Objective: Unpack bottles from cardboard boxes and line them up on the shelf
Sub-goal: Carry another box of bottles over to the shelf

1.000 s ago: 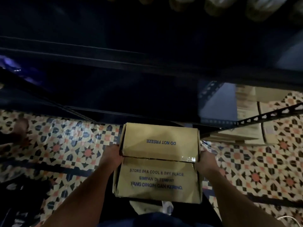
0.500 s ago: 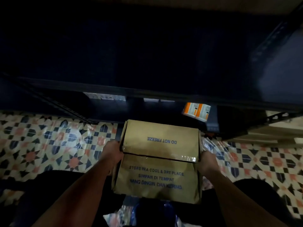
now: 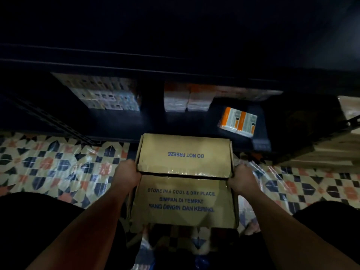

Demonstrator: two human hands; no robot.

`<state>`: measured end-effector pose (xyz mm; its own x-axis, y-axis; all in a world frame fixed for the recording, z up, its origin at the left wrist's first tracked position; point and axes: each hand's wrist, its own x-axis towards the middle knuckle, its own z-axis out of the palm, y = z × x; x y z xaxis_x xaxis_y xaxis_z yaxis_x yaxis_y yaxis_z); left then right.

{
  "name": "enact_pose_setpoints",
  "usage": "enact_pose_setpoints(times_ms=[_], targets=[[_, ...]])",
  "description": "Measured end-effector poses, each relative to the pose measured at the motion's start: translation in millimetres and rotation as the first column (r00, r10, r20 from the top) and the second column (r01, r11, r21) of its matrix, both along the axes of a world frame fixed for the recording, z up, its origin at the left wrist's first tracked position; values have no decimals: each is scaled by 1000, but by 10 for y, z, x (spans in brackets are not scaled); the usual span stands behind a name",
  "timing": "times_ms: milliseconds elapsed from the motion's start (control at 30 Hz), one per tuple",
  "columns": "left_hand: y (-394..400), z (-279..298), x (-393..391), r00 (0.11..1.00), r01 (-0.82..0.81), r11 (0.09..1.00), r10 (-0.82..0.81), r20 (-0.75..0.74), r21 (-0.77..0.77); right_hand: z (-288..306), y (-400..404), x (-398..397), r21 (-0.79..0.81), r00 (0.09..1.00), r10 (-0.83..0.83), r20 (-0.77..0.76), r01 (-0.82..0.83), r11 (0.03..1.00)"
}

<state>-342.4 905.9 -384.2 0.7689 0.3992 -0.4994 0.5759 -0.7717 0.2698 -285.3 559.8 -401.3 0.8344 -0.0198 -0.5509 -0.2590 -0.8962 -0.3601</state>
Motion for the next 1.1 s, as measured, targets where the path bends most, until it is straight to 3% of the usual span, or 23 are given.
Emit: enact_pose_setpoints(times_ms=[233, 467, 533, 633, 700, 767, 833, 933, 1000, 1100], targets=[[-8, -116, 61, 998, 2, 999, -4, 64, 33, -111, 17, 16, -41, 997, 33, 69, -30, 999], [-24, -136, -13, 996, 43, 991, -51, 67, 124, -75, 92, -81, -113, 993, -43, 108, 56, 992], [-43, -148, -25, 968, 142, 977, -171, 186, 161, 13, 84, -68, -30, 984, -135, 117, 140, 990], [-61, -52, 2, 854, 312, 922, -379, 357, 231, 238, 13, -13, 217, 972, -233, 39, 220, 951], [-53, 94, 93, 816, 303, 919, -386, 430, 251, 348, -32, 56, 297, 980, -196, -44, 200, 934], [-74, 318, 221, 790, 213, 958, -283, 543, 190, 407, -89, 112, 357, 977, -184, -106, 210, 910], [-70, 557, 370, 733, 104, 984, -176, 657, 147, 551, -61, 113, 362, 989, -79, -125, 120, 924], [-27, 740, 599, 668, 64, 978, -190, 720, 198, 696, 88, -2, 170, 965, 245, -95, -227, 959], [-5, 726, 780, 668, 120, 976, -216, 712, 183, 733, 270, -209, 116, 900, 415, -134, -401, 909], [-23, 625, 1012, 735, 217, 974, -206, 647, 64, 693, 527, -534, 163, 794, 589, -149, -568, 807]])
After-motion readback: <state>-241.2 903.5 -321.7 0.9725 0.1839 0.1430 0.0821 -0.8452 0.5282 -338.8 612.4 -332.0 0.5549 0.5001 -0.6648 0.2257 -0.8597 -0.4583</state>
